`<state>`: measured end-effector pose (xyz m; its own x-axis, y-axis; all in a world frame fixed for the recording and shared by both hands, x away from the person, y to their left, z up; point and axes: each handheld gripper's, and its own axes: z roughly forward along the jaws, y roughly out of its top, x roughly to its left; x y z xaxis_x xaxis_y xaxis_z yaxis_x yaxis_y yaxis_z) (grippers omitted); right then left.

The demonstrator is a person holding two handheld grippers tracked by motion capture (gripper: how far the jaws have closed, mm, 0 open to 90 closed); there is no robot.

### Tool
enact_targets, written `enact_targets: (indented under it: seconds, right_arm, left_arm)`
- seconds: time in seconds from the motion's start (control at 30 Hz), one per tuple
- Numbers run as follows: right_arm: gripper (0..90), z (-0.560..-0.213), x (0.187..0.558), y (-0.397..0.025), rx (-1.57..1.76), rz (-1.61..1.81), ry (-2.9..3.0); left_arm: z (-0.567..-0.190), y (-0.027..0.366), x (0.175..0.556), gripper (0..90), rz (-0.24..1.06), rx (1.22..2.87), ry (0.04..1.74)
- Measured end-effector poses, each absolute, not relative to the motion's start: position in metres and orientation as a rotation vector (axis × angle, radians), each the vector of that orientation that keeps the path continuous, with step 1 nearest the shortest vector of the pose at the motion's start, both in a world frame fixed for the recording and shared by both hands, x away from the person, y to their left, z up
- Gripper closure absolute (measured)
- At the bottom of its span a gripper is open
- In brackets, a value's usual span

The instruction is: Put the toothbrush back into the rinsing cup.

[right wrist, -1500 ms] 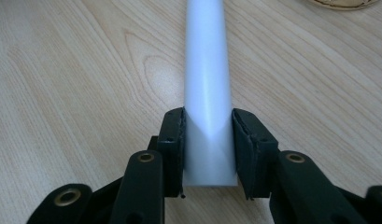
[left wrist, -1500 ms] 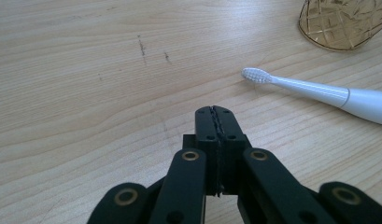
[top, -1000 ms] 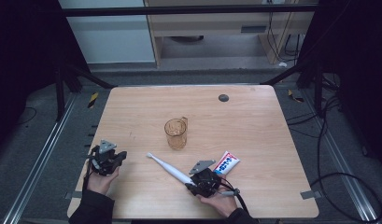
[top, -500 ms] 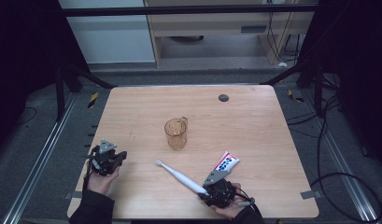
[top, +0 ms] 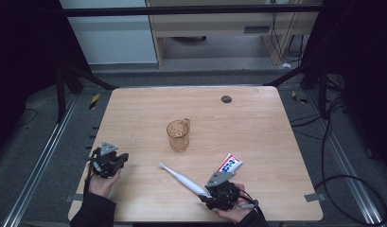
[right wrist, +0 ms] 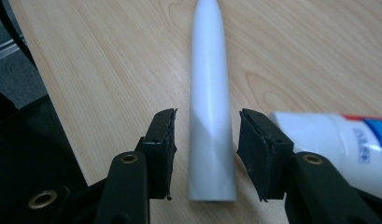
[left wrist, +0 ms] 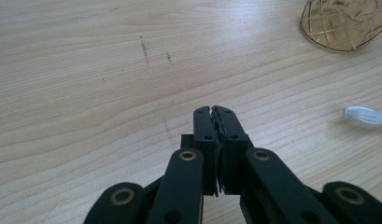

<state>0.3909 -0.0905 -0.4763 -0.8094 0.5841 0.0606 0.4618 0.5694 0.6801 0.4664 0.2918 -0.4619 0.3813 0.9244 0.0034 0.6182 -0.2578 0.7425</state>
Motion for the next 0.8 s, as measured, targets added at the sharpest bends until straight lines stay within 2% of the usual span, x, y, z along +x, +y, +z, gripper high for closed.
enact_targets:
  seconds: [0.47,0.8]
  right_arm:
    - [56.9,-0.436,0.425,-0.069,0.957,1.120,2.592]
    - [58.1,-0.435,0.438,-0.044,0.949,1.043,2.639]
  left_arm:
    - [-0.464,0.295,0.468,85.4,0.603,1.979,1.334]
    - [-0.465,0.296,0.469,84.1,0.609,1.987,1.340]
